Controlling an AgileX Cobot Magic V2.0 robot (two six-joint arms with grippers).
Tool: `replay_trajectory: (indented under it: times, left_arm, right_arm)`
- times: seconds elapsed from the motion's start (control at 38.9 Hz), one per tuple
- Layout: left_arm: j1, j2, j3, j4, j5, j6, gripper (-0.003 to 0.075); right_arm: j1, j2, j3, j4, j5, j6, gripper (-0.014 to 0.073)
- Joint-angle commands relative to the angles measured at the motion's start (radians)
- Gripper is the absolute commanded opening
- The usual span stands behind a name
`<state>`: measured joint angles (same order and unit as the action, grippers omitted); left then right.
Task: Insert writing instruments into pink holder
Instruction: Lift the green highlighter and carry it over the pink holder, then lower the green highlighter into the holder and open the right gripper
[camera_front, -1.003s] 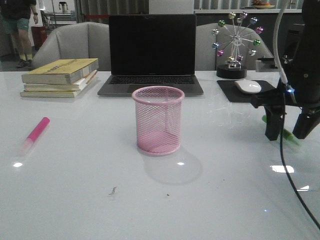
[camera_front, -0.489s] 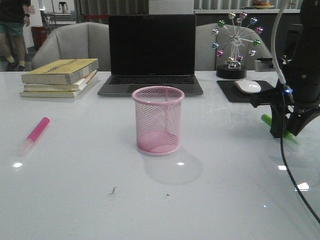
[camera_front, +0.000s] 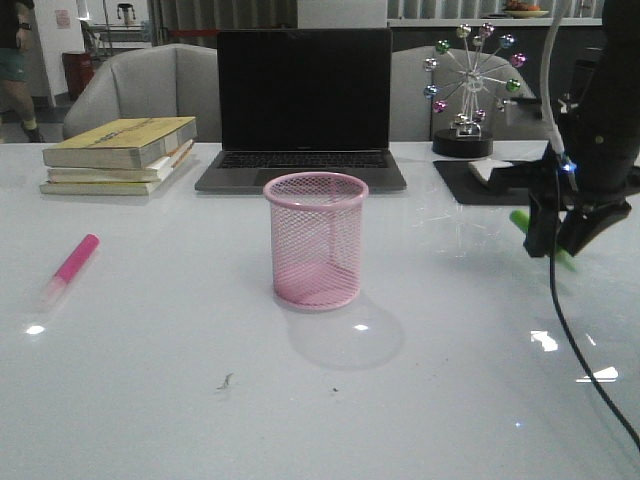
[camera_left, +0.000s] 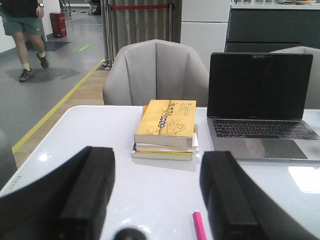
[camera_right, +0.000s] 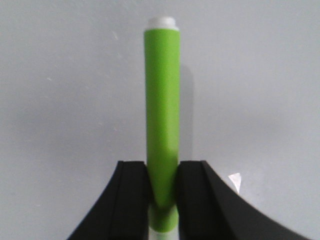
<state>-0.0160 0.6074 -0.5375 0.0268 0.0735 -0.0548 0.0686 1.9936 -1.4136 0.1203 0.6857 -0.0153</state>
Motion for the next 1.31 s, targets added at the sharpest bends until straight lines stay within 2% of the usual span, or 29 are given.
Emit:
replay_trajectory:
  times: [0.0, 0.41, 0.64, 0.77, 0.98, 1.29]
  left_arm:
    - [0.000, 0.005, -0.031, -0.008, -0.083, -0.009, 0.0447]
    - [0.000, 0.005, -0.031, -0.008, -0.073, -0.009, 0.0445]
    - [0.000, 0.005, -0.031, -0.008, -0.027, -0.009, 0.0445]
    - [0.000, 0.005, -0.031, -0.008, -0.027, -0.009, 0.0445]
    - [0.000, 0.005, -0.031, -0.008, -0.027, -0.009, 0.0445]
    - [0.000, 0.005, -0.031, -0.008, -0.027, -0.009, 0.0445]
  right_arm:
    - [0.021, -0.141, -0.027, 0.019, -0.089, -0.003, 0.0057]
    - [0.221, -0.347, 0.008, 0.019, -0.370, -0.012, 0.0057]
    - [0.390, -0.403, 0.217, 0.024, -0.752, -0.012, 0.0057]
    - [0.460, -0.376, 0.280, 0.024, -0.886, -0.012, 0.0057]
    - [0.489, -0.309, 0.302, 0.024, -0.976, -0.011, 0.0057]
    - [0.491, -0.232, 0.302, 0.024, -0.981, -0.011, 0.0057]
